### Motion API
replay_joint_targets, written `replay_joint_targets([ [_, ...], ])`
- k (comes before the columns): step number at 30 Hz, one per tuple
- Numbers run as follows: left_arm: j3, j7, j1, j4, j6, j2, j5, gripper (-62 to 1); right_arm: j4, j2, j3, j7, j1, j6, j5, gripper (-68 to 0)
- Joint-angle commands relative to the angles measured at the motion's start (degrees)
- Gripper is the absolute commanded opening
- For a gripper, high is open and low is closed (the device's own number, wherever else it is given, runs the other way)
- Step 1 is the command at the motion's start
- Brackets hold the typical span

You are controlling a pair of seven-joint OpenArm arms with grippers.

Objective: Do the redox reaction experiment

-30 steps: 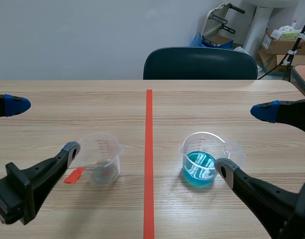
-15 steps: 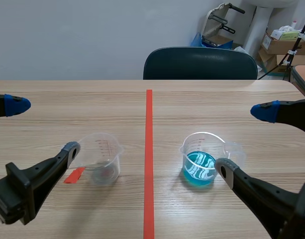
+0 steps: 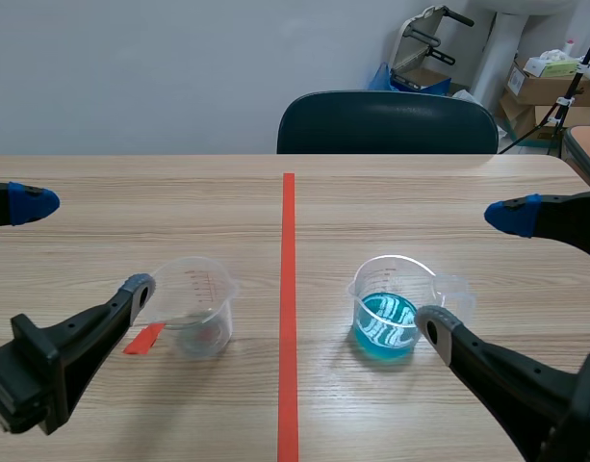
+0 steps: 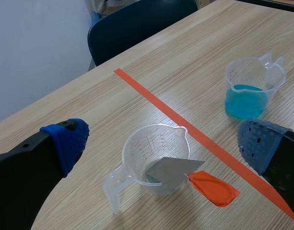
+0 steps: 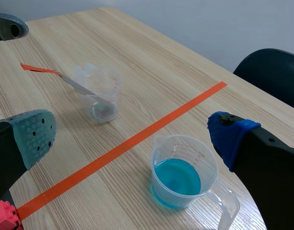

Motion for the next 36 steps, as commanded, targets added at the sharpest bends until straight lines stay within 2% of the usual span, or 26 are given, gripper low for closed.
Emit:
replay_joint_targets([
  [1, -0.13, -0.68, -0.17, 0.81, 0.13, 0.28, -0.57, 1.4, 0.39, 0.74, 0.44, 1.25, 0.20, -0.07, 0.79, 0.4],
  [23, -0.13, -0.66, 0.33, 0.81, 0.13, 0.22, -0.57, 1.4, 0.39, 0.74, 0.44, 1.25, 0.20, -0.07, 0.79, 0.4],
  [27, -0.15, -0.94, 2.75, 0.81, 0.63, -1.07, -0.68, 1.4, 0.39, 0.74, 0.44, 1.18, 0.20, -0.07, 0.76, 0.4],
  [33, -0.15, -2.86, 8.94, 0.81, 5.92, -4.76, -1.25, 1.4, 0.39, 0.74, 0.44, 0.90, 0.70, -0.04, 0.72, 0.4],
  [36, -0.15, -4.09, 12.52, 0.81, 8.81, -6.12, -1.66, 1.4, 0.39, 0.72, 0.42, -1.27, 3.13, -0.04, 0.33, 0.4],
])
